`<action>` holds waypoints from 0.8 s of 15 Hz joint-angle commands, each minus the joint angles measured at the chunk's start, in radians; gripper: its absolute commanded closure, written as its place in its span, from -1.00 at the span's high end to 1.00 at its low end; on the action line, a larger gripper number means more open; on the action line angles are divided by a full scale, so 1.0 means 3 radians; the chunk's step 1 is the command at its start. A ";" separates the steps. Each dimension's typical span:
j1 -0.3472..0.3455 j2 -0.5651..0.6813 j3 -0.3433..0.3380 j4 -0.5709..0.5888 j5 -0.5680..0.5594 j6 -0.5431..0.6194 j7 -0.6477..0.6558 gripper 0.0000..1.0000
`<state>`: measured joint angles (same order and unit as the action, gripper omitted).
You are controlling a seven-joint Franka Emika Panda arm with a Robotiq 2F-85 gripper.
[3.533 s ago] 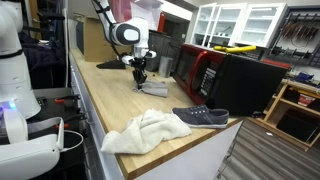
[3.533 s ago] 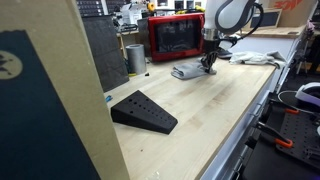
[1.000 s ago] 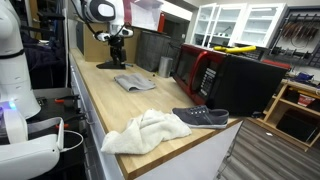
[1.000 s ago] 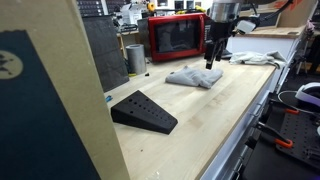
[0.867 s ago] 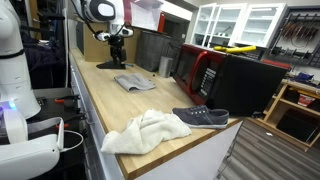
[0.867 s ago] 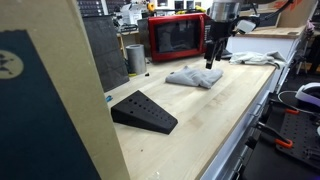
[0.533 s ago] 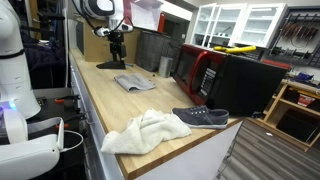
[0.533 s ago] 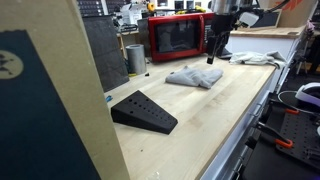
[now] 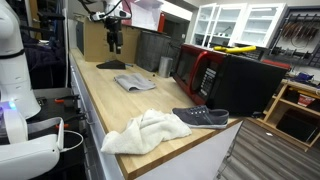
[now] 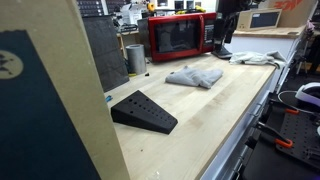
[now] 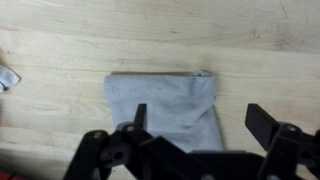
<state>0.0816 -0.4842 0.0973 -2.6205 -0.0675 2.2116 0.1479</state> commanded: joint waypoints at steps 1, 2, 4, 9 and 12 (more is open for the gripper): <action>-0.0061 -0.0163 -0.0081 0.0196 0.0137 -0.0378 -0.0033 1.00; -0.0079 -0.0198 -0.0114 0.0249 0.0160 -0.0462 -0.0048 1.00; -0.0101 -0.0263 -0.0205 0.0353 0.0235 -0.0605 -0.0097 1.00; -0.0142 -0.0334 -0.0265 0.0409 0.0379 -0.0660 -0.0076 1.00; -0.0144 -0.0398 -0.0287 0.0413 0.0415 -0.0689 -0.0103 1.00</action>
<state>0.0574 -0.6040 -0.0045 -2.4991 0.0465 2.0084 0.1262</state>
